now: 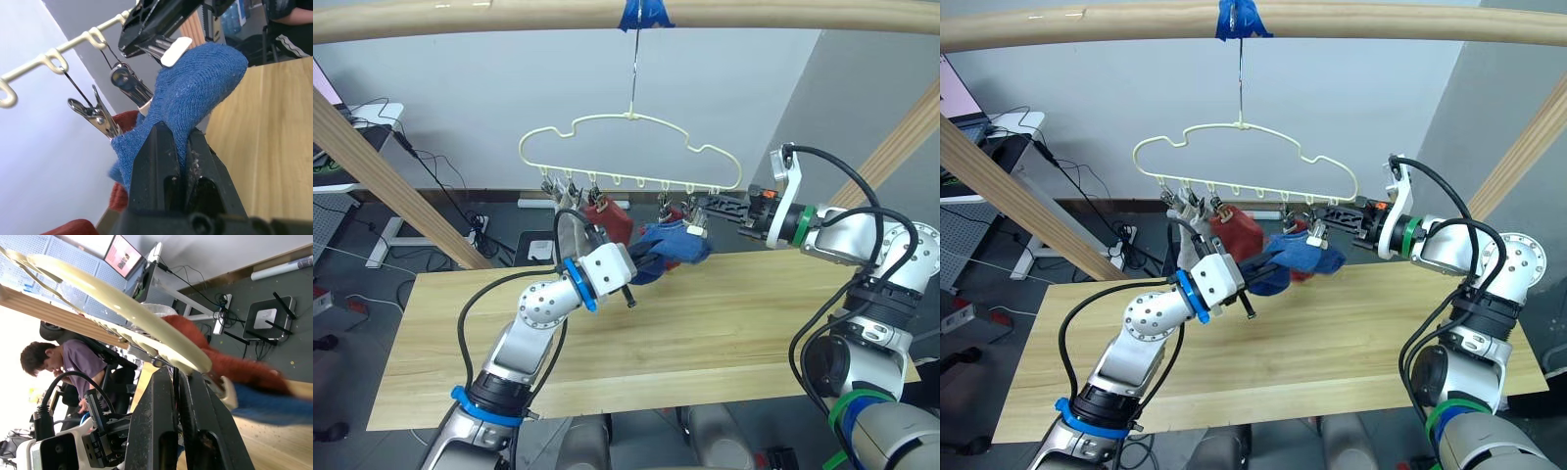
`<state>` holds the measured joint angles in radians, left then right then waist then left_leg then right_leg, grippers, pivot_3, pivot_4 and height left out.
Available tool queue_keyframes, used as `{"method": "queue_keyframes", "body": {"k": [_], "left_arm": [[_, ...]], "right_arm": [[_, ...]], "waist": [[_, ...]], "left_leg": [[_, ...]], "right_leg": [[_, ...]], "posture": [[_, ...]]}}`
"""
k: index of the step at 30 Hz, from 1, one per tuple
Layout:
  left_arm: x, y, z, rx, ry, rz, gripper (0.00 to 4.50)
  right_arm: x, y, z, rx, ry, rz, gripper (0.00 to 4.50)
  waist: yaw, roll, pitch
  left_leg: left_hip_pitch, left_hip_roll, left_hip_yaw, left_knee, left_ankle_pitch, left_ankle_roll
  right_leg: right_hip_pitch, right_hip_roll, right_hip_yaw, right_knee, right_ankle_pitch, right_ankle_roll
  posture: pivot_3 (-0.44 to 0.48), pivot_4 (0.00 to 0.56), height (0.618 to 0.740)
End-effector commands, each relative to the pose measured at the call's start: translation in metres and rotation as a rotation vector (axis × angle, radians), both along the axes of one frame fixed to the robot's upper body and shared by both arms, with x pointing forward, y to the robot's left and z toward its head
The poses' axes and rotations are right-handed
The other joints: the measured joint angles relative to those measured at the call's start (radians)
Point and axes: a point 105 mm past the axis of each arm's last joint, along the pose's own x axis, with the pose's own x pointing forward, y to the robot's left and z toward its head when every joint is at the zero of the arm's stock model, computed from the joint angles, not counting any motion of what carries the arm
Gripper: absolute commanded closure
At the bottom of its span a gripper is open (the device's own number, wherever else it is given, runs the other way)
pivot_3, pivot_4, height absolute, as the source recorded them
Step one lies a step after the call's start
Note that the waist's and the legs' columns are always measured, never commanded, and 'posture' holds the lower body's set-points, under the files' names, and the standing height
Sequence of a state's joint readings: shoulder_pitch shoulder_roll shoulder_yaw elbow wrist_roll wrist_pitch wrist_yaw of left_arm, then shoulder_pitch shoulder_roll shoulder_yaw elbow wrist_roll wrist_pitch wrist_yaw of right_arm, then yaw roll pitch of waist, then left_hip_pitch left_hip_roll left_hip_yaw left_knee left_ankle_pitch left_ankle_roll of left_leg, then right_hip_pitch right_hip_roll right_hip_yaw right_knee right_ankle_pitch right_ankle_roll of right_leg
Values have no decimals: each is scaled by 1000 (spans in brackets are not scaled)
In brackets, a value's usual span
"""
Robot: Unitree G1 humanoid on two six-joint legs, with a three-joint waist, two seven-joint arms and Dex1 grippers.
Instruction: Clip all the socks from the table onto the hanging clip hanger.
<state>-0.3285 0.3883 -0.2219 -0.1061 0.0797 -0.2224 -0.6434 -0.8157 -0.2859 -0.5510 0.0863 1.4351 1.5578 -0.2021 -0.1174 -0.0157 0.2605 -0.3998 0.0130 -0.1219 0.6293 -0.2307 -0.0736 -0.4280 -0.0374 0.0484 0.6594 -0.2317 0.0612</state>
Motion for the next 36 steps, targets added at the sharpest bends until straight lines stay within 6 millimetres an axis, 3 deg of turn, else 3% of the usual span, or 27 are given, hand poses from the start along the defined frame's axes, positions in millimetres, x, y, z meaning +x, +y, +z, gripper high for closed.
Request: {"method": "queue_keyframes", "body": {"k": [1, 8, 11, 16, 22, 25, 30, 32, 36], "left_arm": [[-2, -3, 8, -25, -27, -8, 4461], [-2, -6, 6, -21, -18, -22, 4461], [-4, -8, 4, -13, -7, -33, 4500], [-4, -9, 6, -12, -15, -41, 4500], [-4, -12, 11, -40, -13, -51, 4500], [-5, -14, 8, -37, 9, -66, 4500], [-18, -8, -12, -74, 330, -169, 3197], [-20, 8, -18, -73, 427, -157, 2630], [-18, 47, -21, -91, 560, -67, 1458]], "right_arm": [[-3, 2, 9, 24, -30, 14, 4500], [-6, 10, 14, 65, -26, 24, 4500], [-9, 12, 19, 102, -24, 36, 3762], [-14, 10, 16, 62, -24, 48, 1950], [-21, -17, 12, 1, -37, 16, 44], [-20, -28, 9, -72, -52, -20, 44], [-54, -63, 2, -523, -328, 70, 0], [-58, -66, -6, -639, -435, 128, 0], [-62, -66, -22, -675, -541, 207, 0]], "waist": [[0, 0, 0], [0, 0, 0], [0, 0, 0], [2, 0, 0], [6, 0, 0], [4, 0, 0], [8, 2, 1], [4, 2, 2], [-8, 0, 3]], "left_leg": [[0, 0, 0, 0, 0, 0], [0, 0, 0, 0, 0, 0], [0, 0, 0, 0, 0, 0], [0, 0, 0, 0, 0, 0], [-1, 0, 0, 0, 0, 0], [-1, 0, 0, 0, 0, 0], [-1, 0, 1, 0, 0, 0], [-1, 1, 2, 0, 0, 0], [1, 2, 5, 0, 0, 0]], "right_leg": [[0, 0, 0, 0, 0, 0], [0, 0, 0, 0, -2, 4], [0, 0, 0, 0, -2, 4], [0, 0, 0, 0, -3, 4], [0, 0, 0, -1, -3, 4], [0, 0, 0, -1, -3, 5], [0, 0, 0, -2, -4, 6], [0, 0, -1, -3, -5, 8], [0, 0, 0, -3, -5, 8]], "posture": [[-147, 229, 740], [-143, 227, 740], [-142, 227, 740], [-148, 224, 740], [-160, 221, 740], [-168, 219, 740], [-161, 222, 740], [-150, 228, 740], [-145, 226, 740]]}}
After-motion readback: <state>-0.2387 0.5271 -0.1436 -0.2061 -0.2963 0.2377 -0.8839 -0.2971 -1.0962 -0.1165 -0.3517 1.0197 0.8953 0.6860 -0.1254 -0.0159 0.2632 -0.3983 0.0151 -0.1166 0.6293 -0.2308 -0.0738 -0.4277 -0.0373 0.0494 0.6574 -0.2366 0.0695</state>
